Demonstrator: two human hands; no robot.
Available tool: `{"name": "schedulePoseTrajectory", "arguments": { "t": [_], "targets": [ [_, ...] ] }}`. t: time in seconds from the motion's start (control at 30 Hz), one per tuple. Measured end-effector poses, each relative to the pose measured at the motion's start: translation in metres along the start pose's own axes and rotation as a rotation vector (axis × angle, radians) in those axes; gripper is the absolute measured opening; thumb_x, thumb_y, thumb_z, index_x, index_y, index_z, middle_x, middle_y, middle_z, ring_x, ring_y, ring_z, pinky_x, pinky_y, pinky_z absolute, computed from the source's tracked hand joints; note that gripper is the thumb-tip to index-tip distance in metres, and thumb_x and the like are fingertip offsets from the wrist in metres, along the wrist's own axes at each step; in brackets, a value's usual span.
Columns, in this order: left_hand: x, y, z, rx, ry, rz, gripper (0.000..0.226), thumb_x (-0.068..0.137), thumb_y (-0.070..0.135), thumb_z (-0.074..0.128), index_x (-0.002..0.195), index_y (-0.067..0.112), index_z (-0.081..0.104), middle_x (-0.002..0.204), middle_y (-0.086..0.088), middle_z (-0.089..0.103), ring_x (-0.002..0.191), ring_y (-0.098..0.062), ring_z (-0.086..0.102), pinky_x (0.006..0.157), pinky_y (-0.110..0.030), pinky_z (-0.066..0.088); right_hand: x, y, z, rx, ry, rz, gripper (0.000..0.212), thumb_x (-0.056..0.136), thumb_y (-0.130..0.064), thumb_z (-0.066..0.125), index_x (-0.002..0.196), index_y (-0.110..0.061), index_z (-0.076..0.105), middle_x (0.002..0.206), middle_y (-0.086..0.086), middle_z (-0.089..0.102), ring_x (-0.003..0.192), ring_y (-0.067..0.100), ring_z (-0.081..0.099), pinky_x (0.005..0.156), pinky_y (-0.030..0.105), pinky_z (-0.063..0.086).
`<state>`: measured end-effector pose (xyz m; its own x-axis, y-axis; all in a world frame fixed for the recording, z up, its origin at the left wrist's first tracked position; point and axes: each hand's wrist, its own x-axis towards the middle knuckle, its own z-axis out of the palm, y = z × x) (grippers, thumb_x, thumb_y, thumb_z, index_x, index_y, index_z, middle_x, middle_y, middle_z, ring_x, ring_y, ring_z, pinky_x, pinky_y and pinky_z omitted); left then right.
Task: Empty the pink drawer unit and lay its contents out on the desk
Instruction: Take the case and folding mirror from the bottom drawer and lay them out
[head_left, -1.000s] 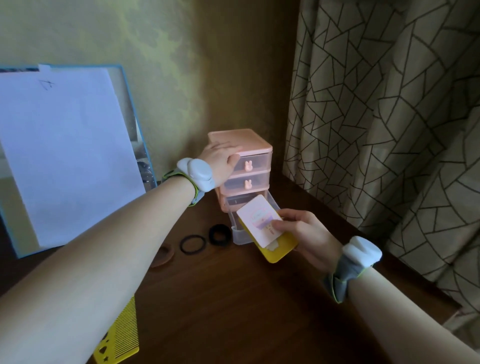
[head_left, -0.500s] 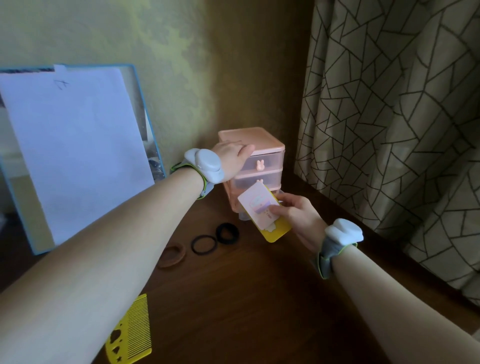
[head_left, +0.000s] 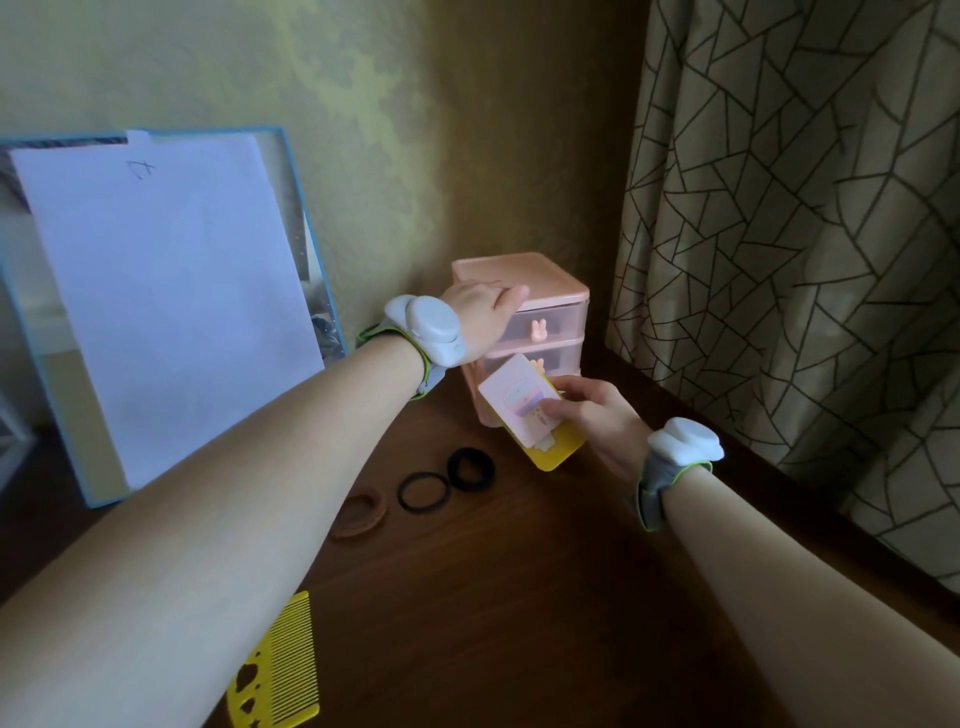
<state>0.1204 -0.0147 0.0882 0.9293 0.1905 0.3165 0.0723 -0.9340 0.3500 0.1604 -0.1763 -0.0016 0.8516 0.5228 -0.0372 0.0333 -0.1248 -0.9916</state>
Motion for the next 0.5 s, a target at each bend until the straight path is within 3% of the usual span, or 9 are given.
{"name": "schedulePoseTrajectory", "arguments": {
  "t": [0.1,0.2,0.33,0.43,0.5],
  "targets": [
    [0.0,-0.001,0.001,0.009,0.009,0.003,0.048,0.105,0.035,0.027,0.118,0.006,0.064,0.123,-0.016,0.064,0.114,-0.032,0.054,0.086,-0.03,0.033,0.002,-0.001,0.001,-0.006,-0.022,-0.004,0.034,0.089,0.004,0.057,0.123,-0.001,0.061,0.092,0.008,0.063,0.083,0.019,0.063,0.076,0.028,0.054],
    [0.0,0.0,0.002,-0.01,0.003,0.004,0.047,0.105,0.033,0.028,0.115,0.005,0.064,0.12,-0.017,0.063,0.112,-0.032,0.054,0.08,-0.027,0.03,0.001,-0.001,0.001,-0.006,-0.02,-0.002,0.035,0.089,0.004,0.057,0.124,0.0,0.06,0.096,0.011,0.063,0.085,0.021,0.063,0.078,0.031,0.054],
    [-0.011,-0.001,0.001,-0.063,-0.011,0.068,0.041,0.105,0.024,0.032,0.129,0.002,0.057,0.138,-0.015,0.054,0.131,-0.03,0.043,0.097,-0.023,0.023,-0.007,-0.001,0.002,0.001,-0.01,0.001,0.035,0.09,0.004,0.057,0.125,0.002,0.059,0.092,0.011,0.062,0.085,0.024,0.062,0.077,0.033,0.053],
    [-0.034,-0.006,0.001,-0.114,0.185,0.082,0.039,0.101,0.025,0.046,0.135,0.008,0.054,0.146,-0.01,0.048,0.138,-0.024,0.036,0.109,-0.023,0.018,-0.023,0.002,0.005,0.019,-0.032,0.016,0.035,0.089,0.005,0.057,0.124,0.004,0.059,0.092,0.013,0.062,0.083,0.024,0.063,0.079,0.035,0.053],
    [-0.061,-0.012,-0.001,-0.176,0.353,0.041,0.034,0.096,0.024,0.055,0.127,0.009,0.061,0.138,-0.01,0.056,0.13,-0.023,0.045,0.108,-0.024,0.025,-0.037,0.002,0.01,0.061,-0.049,0.034,0.035,0.09,0.005,0.056,0.124,0.004,0.058,0.096,0.016,0.063,0.085,0.026,0.063,0.084,0.039,0.051]
  ]
}}
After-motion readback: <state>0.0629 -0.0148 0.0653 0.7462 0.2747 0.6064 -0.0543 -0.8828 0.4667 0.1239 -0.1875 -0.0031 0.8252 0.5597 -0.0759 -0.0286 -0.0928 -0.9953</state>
